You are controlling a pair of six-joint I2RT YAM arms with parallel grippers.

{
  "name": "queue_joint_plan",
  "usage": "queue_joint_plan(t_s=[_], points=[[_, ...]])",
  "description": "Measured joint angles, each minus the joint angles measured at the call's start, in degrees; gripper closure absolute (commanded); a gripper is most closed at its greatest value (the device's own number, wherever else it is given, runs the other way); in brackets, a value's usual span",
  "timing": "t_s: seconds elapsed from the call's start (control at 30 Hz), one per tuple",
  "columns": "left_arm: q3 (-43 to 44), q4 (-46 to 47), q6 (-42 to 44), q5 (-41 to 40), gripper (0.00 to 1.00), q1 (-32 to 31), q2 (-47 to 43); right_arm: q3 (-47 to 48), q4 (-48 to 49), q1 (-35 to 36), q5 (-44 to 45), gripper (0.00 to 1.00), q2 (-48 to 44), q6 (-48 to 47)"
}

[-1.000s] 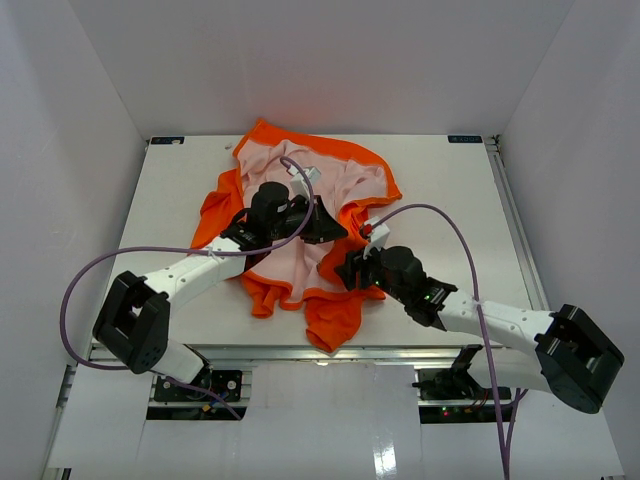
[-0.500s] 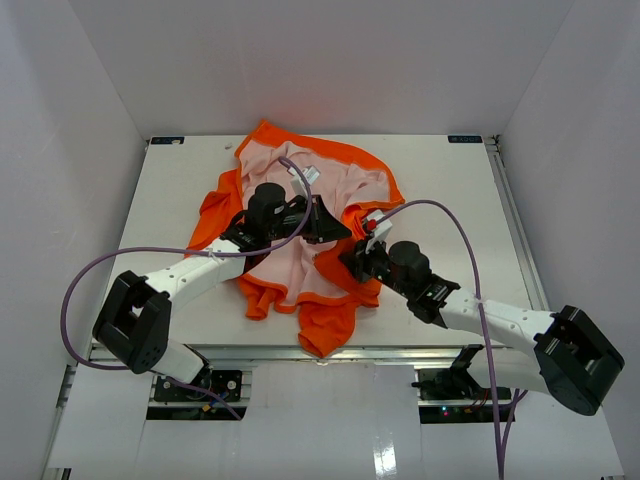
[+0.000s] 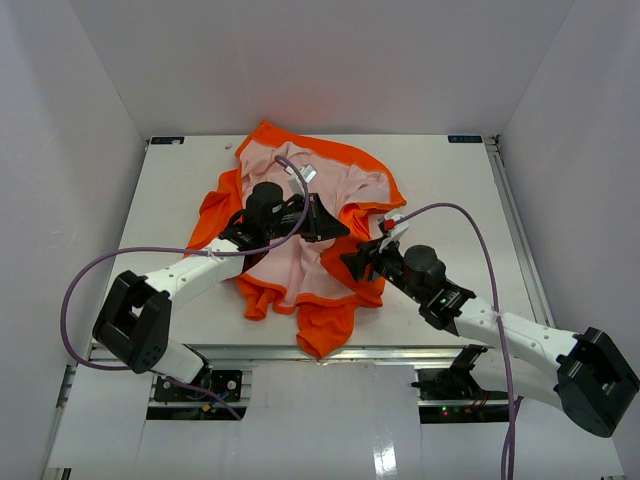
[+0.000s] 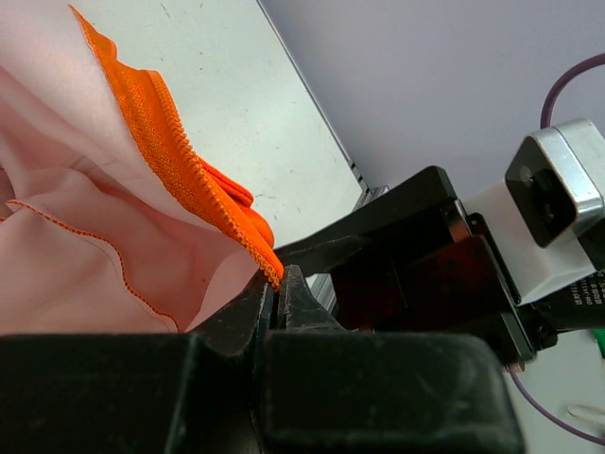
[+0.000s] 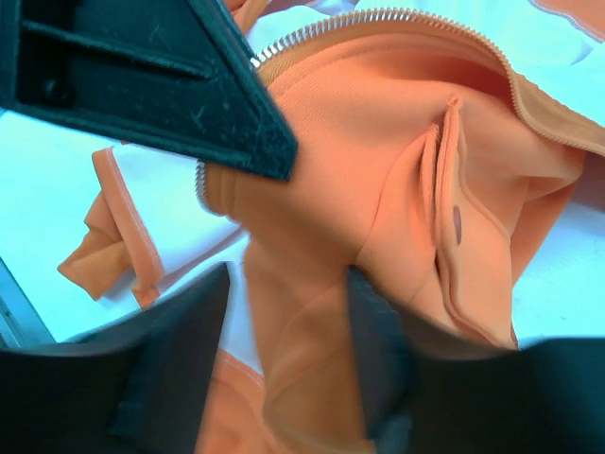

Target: Zip up the jacket

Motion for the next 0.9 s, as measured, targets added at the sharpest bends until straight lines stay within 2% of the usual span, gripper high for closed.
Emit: queue_joint_plan(t_s=[0.13,0.2,0.43,0.7,0.9], points=[[0.0,0.2,-0.4,-0.4,1.00,0.3,0.1,-0.1,-1.7,0.0,1.2,0.12,-0.9,1.5],[0.0,0.3,-0.7,-0.5,1.00,0.3,0.2,-0.1,-2.2,0.0,1.6,0.08,-0.7,1.9],[0.0,0.3,-1.3,-0.8,1.00,0.3,0.6,-0.1,-2.8,0.0,3.3,0.11,2.7,2.1],[-0.2,1.1,-1.7,-1.2,1.00,0.3,0.6,-0.1,-3.5,0.5,4.6,0.07,0.6,1.6],[-2.0,3.8,-4.2,0.4,1.00,0.3,0.8,0.2,-0.2,0.6,3.4,0.13,6.9,0.7]])
